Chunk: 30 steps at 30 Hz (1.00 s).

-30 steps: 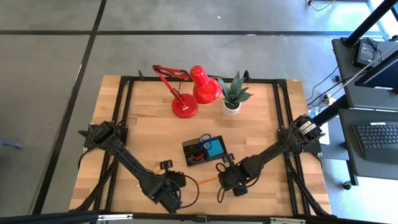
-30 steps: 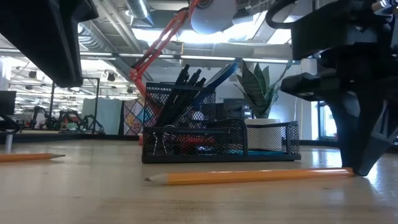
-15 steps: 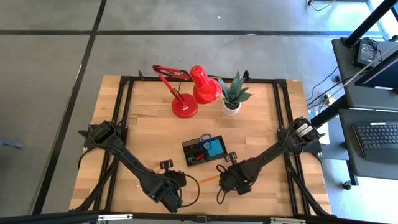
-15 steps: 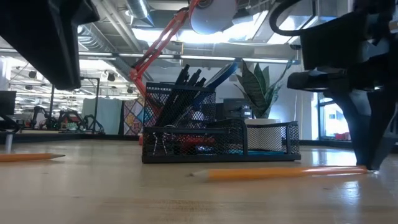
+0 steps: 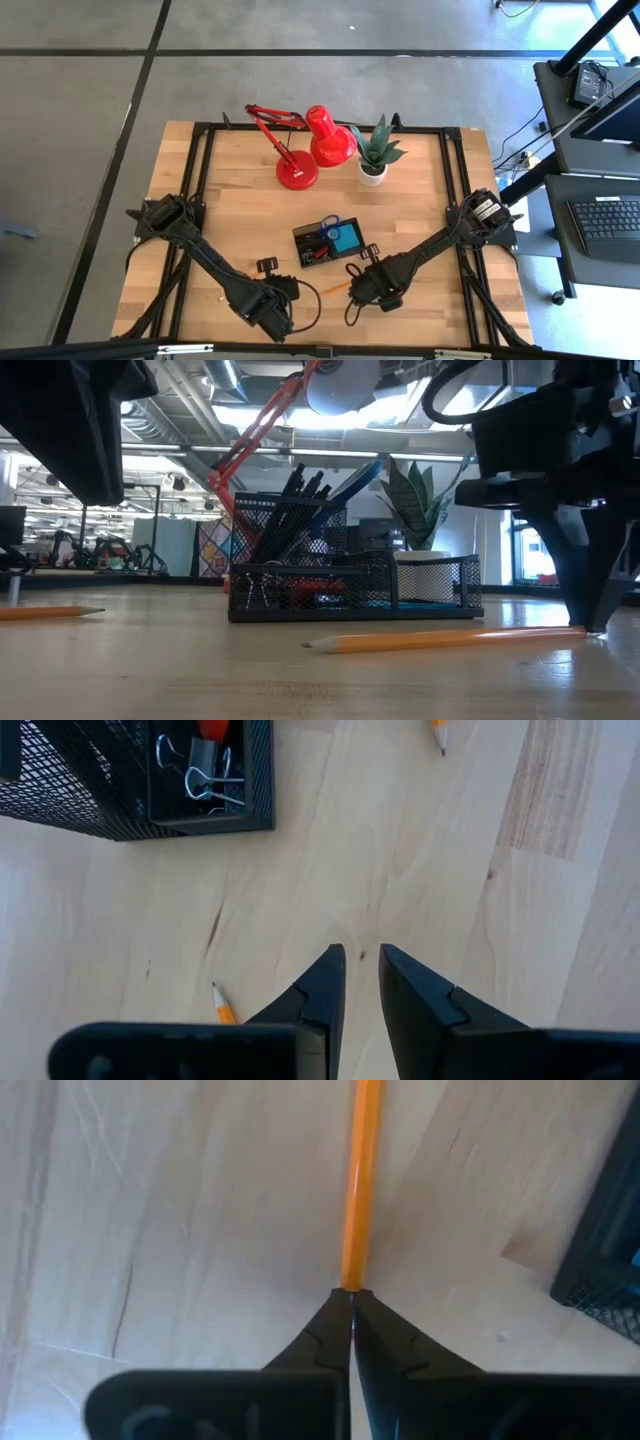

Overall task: Pick and place office supplies into organizer
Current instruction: Put the top yellow pencil into the black desk organizer

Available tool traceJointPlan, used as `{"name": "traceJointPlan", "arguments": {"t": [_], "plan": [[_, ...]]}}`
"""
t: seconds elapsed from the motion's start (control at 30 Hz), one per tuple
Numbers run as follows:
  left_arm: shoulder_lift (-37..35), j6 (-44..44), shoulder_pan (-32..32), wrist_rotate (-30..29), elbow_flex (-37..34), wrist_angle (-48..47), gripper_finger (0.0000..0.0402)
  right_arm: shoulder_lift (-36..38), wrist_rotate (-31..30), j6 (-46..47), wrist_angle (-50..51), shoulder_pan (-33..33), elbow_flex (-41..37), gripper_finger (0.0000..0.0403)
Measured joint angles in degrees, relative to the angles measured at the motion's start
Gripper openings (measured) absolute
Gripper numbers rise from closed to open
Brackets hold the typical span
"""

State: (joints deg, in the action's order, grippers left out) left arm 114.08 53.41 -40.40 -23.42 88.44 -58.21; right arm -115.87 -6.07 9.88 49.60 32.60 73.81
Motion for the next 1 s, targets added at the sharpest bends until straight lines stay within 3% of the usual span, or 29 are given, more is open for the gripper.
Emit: {"name": "traceJointPlan", "arguments": {"t": [0.37,0.73,0.87,1.0], "plan": [[0.00,0.78,0.00,0.52,0.00,0.13,0.0059,-0.01,1.09,-3.11,-5.02,0.00,-0.02,0.0020],[0.00,0.89,0.00,0.59,0.00,0.15,0.0059,-1.28,0.01,-3.10,-6.30,-0.15,0.08,0.0117],[0.00,0.89,0.00,0.59,0.00,0.15,0.0059,-1.84,0.21,-4.40,-6.11,-0.15,0.36,0.0110],[0.00,0.90,0.00,0.59,0.00,0.15,0.0059,-1.85,1.29,-5.96,-6.30,-0.14,0.36,0.0069]]}}
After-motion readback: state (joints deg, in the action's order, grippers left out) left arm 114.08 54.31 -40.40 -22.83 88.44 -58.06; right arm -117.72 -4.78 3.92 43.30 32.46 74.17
